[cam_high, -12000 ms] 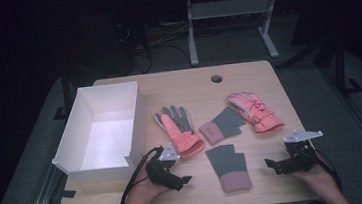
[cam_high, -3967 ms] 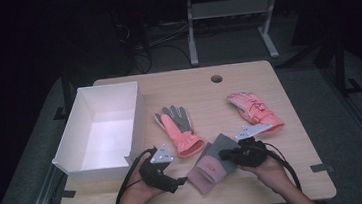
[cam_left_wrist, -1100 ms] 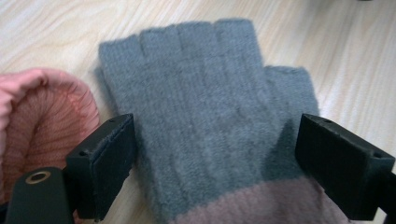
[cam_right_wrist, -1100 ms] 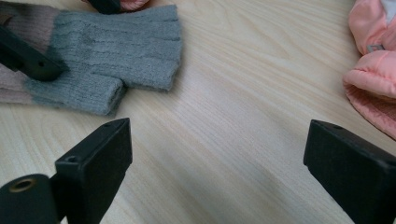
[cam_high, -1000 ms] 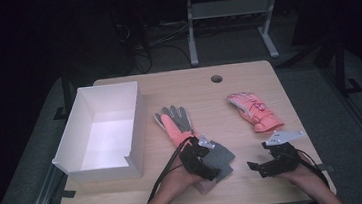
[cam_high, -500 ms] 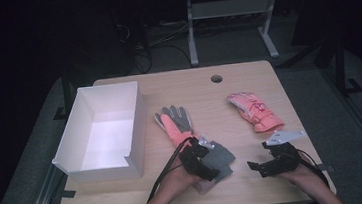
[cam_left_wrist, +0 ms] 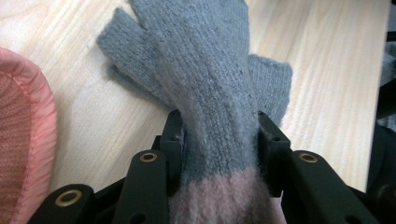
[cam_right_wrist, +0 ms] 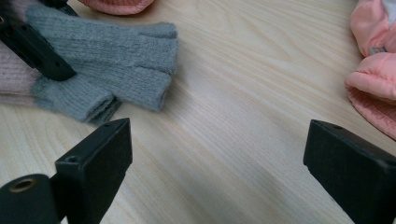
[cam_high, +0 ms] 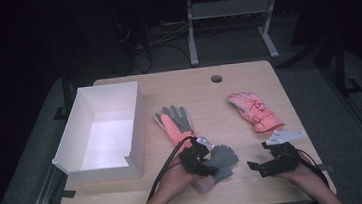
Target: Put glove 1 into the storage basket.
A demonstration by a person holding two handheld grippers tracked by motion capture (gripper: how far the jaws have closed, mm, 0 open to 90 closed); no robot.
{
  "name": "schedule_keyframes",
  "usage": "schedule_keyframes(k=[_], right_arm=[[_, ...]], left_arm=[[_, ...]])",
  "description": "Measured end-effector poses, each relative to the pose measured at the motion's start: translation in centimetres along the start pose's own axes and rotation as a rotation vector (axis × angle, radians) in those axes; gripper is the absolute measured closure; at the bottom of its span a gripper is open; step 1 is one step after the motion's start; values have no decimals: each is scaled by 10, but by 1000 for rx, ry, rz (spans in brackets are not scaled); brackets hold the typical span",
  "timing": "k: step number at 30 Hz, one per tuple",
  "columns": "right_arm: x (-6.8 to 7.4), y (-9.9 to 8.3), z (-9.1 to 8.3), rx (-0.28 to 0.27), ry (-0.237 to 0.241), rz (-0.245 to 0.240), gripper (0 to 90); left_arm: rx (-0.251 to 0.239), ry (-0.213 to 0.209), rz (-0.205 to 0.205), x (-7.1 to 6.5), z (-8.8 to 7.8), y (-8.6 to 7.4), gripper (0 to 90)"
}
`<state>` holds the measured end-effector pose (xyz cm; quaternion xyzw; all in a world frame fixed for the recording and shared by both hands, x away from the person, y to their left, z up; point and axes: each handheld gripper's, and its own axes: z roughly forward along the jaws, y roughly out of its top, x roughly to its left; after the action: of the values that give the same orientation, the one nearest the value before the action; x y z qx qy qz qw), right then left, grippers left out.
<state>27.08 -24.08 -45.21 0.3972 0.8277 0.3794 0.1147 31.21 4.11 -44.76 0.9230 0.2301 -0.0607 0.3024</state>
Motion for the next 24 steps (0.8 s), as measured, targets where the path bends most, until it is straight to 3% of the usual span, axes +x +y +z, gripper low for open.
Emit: schedule_keyframes(k=[11, 24], right_arm=[[-2, -1, -2, -9, -6, 15, 76], [-2, -2, -1, -6, -5, 19, 76]], left_arm=[[-49, -50, 3, -5, -22, 7, 629], [-101, -48, -35, 4, -65, 22, 625]])
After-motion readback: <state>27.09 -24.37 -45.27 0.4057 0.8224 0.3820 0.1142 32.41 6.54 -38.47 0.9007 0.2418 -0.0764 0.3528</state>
